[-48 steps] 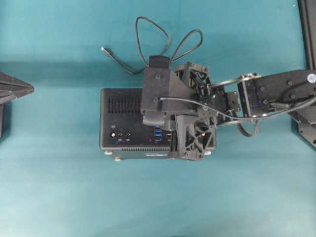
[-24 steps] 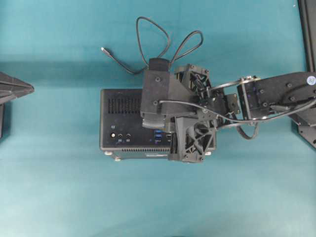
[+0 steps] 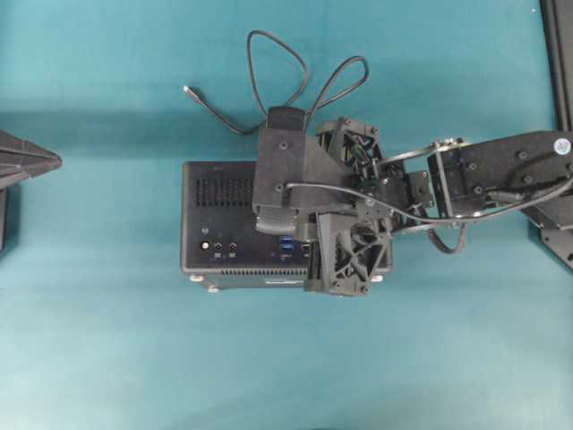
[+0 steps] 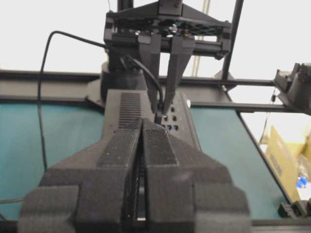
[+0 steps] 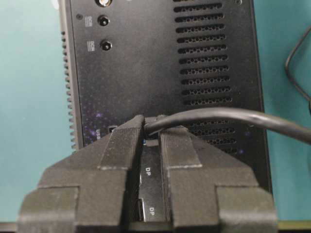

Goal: Insert the USB into the PC box with both arms.

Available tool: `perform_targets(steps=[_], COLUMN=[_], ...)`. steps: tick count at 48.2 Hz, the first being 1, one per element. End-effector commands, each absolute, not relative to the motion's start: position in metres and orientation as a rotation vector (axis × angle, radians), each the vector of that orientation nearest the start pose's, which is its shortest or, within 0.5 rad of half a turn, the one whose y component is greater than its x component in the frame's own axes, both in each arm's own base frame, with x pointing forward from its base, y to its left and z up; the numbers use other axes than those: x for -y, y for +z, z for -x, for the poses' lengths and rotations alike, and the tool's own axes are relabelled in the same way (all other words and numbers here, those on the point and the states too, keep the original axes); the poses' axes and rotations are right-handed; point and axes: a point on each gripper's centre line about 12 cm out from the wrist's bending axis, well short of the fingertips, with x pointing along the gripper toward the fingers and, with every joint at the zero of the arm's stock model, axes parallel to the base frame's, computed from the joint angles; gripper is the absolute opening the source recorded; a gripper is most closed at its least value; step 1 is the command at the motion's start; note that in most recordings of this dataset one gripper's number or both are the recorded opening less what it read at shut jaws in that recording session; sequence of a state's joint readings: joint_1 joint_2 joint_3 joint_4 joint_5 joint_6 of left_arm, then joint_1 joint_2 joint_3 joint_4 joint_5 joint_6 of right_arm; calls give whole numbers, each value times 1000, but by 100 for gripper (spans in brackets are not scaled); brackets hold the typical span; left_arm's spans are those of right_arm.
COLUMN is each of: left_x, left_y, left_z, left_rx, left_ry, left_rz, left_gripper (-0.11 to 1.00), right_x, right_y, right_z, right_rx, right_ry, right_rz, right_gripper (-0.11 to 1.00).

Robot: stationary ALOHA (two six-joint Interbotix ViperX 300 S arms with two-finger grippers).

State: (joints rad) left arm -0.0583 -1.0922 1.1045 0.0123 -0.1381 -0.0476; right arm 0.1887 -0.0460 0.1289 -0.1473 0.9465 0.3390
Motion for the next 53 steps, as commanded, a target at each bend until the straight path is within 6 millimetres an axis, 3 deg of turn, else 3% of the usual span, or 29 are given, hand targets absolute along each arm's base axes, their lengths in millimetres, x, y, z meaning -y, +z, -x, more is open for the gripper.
perform_targets(steps=[1, 16, 35, 53], left_x=[11, 11, 11, 11], left_y=[336, 334, 335, 329], left_z=[-179, -180, -178, -178], left_rx=[141, 134, 142, 105], left_ry=[-64, -66, -67, -65], left_rz=[39, 85, 78, 77], left_gripper=[0, 0, 0, 0], right_x=[-78, -75, -71, -67], right_y=[297, 299, 316, 331], right_z=[-397, -397, -399, -383], right_rx=[-1054, -1057, -1037, -1068], right_ry=[-38, -46, -60, -78], right_rz=[-85, -87, -72, -66], right_gripper=[9, 18, 50, 51])
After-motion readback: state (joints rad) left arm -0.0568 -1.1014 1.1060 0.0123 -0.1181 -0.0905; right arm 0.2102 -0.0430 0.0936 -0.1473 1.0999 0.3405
